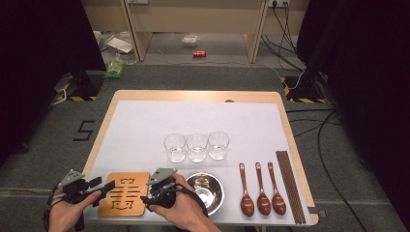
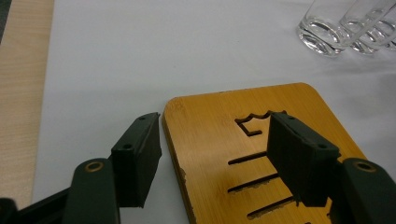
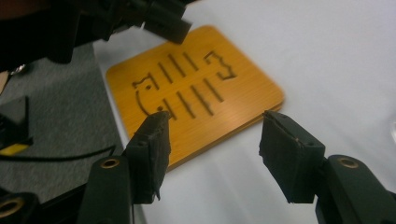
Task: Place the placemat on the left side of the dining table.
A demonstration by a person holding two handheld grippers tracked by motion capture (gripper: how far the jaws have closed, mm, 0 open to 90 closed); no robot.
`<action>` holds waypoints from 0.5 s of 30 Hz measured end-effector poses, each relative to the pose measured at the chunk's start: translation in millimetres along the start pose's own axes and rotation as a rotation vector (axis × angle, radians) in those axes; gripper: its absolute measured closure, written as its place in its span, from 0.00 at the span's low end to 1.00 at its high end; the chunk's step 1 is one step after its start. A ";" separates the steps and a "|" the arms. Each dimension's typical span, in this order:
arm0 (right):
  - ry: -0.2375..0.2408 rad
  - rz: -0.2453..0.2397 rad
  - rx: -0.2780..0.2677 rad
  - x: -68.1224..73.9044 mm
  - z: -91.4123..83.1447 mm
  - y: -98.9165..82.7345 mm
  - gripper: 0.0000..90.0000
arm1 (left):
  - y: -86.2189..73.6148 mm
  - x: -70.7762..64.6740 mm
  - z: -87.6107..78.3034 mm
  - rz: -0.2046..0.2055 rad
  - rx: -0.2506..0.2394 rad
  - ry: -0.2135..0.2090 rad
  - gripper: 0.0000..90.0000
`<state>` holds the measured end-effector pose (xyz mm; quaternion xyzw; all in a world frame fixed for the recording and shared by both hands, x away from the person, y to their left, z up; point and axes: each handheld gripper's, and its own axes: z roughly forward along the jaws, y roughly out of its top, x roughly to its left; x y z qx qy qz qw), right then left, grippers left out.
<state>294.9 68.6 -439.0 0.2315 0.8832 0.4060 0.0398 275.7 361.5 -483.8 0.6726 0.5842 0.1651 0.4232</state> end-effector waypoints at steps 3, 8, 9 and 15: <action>0.014 -0.010 0.024 7.1 10.4 0.8 0.48 | -0.4 -0.4 0.1 -0.006 0.004 -0.004 0.38; 0.032 -0.010 0.065 11.1 24.8 -1.9 0.48 | -0.2 0.4 -0.7 -0.013 0.003 -0.011 0.38; 0.034 -0.013 0.071 12.5 27.4 -2.2 0.48 | -0.6 0.6 -0.4 -0.018 0.004 -0.014 0.38; 0.041 -0.016 0.087 16.7 39.8 -6.2 0.47 | -1.6 1.4 0.1 -0.029 0.007 -0.026 0.38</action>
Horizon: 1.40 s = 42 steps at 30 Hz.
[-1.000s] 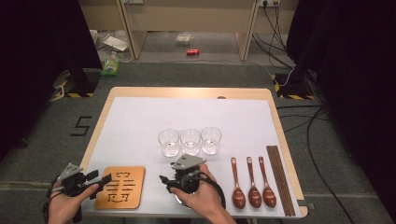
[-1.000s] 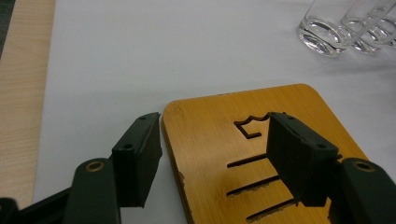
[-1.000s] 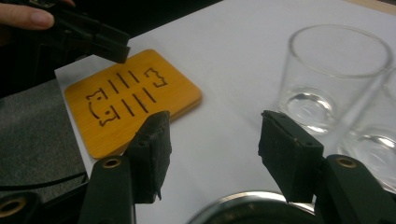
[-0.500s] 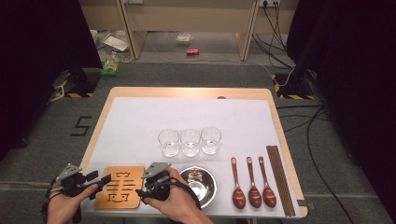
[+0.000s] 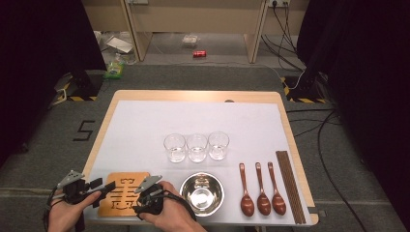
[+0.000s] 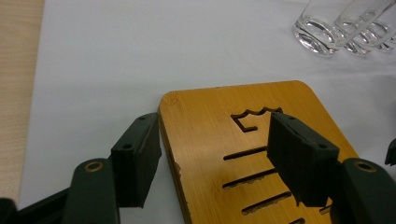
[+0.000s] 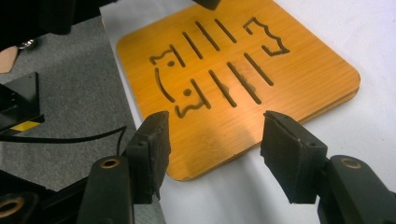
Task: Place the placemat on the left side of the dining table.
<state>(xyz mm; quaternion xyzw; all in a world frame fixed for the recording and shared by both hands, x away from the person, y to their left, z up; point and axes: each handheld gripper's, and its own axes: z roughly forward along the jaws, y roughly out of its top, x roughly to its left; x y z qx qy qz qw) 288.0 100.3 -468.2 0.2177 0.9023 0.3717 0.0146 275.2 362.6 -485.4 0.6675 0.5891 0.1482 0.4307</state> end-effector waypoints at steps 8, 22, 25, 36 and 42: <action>0.010 0.011 0.003 -1.3 8.1 -3.5 0.46 | -1.9 1.9 1.4 -0.014 0.010 -0.003 0.38; 0.025 0.005 0.008 3.0 17.4 1.6 0.45 | -5.0 5.4 1.5 -0.035 0.056 0.010 0.39; 0.028 0.002 0.013 4.9 19.7 3.9 0.44 | -5.9 7.0 -0.7 -0.054 0.077 0.020 0.39; 0.040 0.003 0.013 6.5 24.9 6.3 0.44 | -6.9 12.0 -6.9 -0.145 0.106 0.031 0.44; 0.044 -0.004 0.011 6.1 25.9 6.2 0.42 | -7.1 15.1 -10.7 -0.223 0.085 0.034 0.51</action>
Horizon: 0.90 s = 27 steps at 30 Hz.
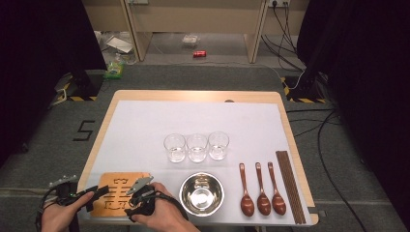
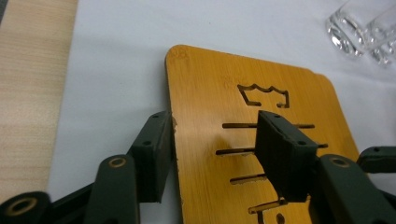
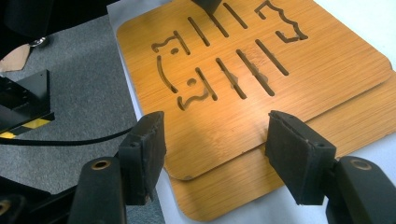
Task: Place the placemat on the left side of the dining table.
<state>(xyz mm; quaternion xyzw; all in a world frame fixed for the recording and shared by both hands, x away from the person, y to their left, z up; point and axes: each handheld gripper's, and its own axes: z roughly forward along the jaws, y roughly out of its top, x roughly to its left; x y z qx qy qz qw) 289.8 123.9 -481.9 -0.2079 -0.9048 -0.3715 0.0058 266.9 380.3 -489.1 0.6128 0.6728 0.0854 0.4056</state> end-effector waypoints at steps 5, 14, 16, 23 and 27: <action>0.012 0.002 0.000 -1.7 0.1 0.2 0.41 | 3.9 -1.5 -9.2 -0.041 -0.050 -0.041 0.54; 0.027 0.011 -0.001 -3.1 0.1 0.3 0.41 | 12.5 -20.8 -26.0 -0.057 -0.161 -0.168 0.62; 0.033 0.020 -0.003 -3.6 -0.1 0.1 0.41 | 12.2 -23.8 -25.9 -0.066 -0.166 -0.200 0.64; 0.033 0.014 -0.004 -3.6 0.0 -0.1 0.41 | 8.0 -30.3 -17.1 -0.050 -0.161 -0.252 0.77; 0.032 0.004 -0.009 -4.2 0.1 -0.3 0.41 | 5.5 -28.7 -13.7 -0.064 -0.168 -0.267 0.88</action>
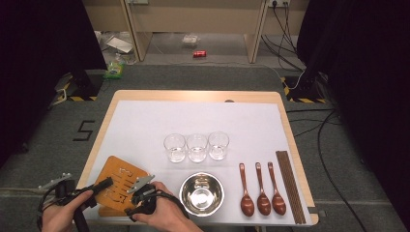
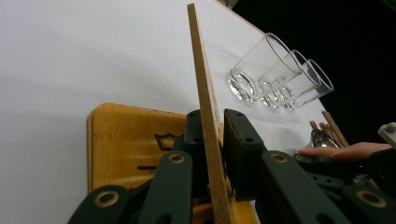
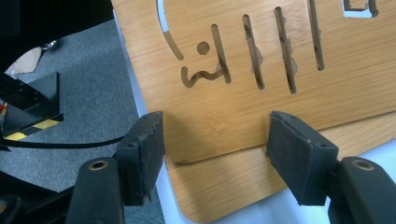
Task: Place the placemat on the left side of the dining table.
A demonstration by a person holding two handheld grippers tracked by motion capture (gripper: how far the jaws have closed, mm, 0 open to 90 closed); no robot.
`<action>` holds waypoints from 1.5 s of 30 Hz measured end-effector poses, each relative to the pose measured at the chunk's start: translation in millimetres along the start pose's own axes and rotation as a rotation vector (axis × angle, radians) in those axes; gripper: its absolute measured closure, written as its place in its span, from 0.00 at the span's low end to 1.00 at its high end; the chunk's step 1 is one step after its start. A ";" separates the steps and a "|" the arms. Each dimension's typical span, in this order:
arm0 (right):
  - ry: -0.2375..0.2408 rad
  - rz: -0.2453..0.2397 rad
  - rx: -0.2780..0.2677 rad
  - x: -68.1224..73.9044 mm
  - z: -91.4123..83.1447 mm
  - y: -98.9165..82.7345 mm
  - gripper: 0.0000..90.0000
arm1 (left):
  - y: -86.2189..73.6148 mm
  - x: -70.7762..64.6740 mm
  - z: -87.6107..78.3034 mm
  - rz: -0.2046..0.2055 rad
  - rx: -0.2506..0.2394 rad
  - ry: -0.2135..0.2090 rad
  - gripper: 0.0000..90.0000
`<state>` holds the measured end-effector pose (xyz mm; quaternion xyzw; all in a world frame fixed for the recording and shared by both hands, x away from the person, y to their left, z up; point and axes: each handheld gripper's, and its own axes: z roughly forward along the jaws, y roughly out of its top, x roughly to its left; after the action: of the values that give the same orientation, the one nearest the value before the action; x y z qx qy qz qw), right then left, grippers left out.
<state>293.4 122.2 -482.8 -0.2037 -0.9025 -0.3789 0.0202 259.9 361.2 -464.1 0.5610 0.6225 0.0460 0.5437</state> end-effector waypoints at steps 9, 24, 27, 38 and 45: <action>0.000 -0.001 0.002 2.4 -3.5 -0.5 0.43 | 1.0 -3.0 -1.4 -0.048 -0.064 -0.068 0.95; -0.031 -0.013 -0.081 -2.4 -37.3 10.7 0.44 | 10.2 -10.6 -10.7 -0.021 -0.164 -0.050 0.95; -0.040 -0.009 -0.095 -5.8 -44.0 11.9 0.44 | 11.2 -10.6 -10.1 -0.020 -0.167 -0.039 0.95; -0.084 -0.002 -0.146 -19.8 -71.0 11.5 0.44 | 21.5 -11.6 -6.1 -0.008 -0.187 -0.018 0.95; -0.122 0.007 -0.166 -30.0 -89.4 8.3 0.45 | 34.8 -11.0 1.0 -0.001 -0.207 -0.011 0.95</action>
<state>313.5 55.0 -419.3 -0.2305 -0.8669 -0.4390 -0.0506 280.8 365.1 -434.4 0.5018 0.6119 0.1067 0.6020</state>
